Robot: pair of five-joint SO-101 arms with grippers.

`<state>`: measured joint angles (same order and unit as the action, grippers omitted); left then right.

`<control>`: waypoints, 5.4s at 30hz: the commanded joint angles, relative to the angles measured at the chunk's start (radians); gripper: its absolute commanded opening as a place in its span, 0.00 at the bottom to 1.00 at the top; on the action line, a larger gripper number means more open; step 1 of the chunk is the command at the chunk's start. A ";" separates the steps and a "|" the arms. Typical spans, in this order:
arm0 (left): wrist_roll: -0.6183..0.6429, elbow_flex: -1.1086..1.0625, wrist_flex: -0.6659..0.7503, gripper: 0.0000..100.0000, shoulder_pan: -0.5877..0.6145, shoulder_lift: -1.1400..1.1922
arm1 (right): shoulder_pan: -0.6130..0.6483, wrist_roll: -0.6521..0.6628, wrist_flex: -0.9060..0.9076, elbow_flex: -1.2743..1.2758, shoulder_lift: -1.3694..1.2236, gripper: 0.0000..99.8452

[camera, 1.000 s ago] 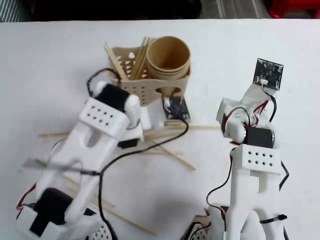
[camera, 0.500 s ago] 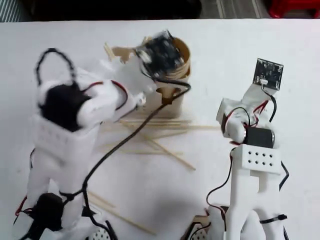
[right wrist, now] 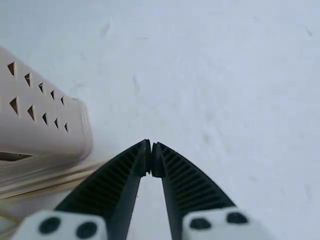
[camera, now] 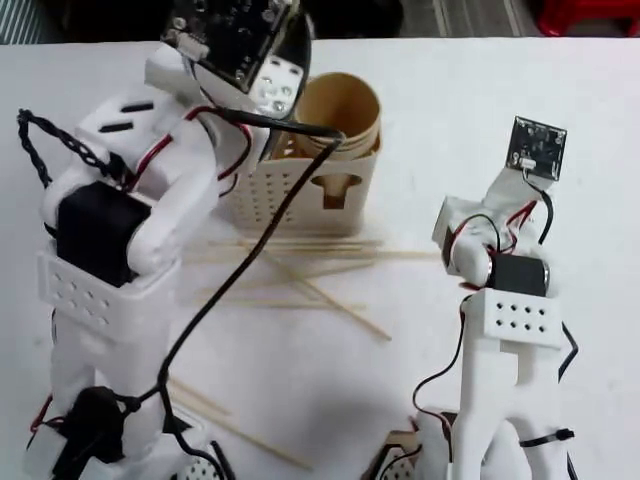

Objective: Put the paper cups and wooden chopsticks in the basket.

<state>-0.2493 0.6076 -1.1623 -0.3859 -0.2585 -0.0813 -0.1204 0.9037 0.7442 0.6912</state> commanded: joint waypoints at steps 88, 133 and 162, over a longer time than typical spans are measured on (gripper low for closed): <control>0.170 -1.858 0.230 0.02 1.001 -1.092 | 0.941 0.597 0.743 -0.589 -0.369 0.02; 0.123 -1.923 0.292 0.02 1.001 -1.093 | 0.940 0.868 0.572 -0.838 -1.267 0.17; 0.120 -1.923 0.292 0.02 1.001 -1.093 | 0.960 0.761 0.651 -0.835 -1.032 0.02</control>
<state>-0.1220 -1.3226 -0.8892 0.6068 -1.3341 0.8592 0.6498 1.5098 -0.0767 -0.4749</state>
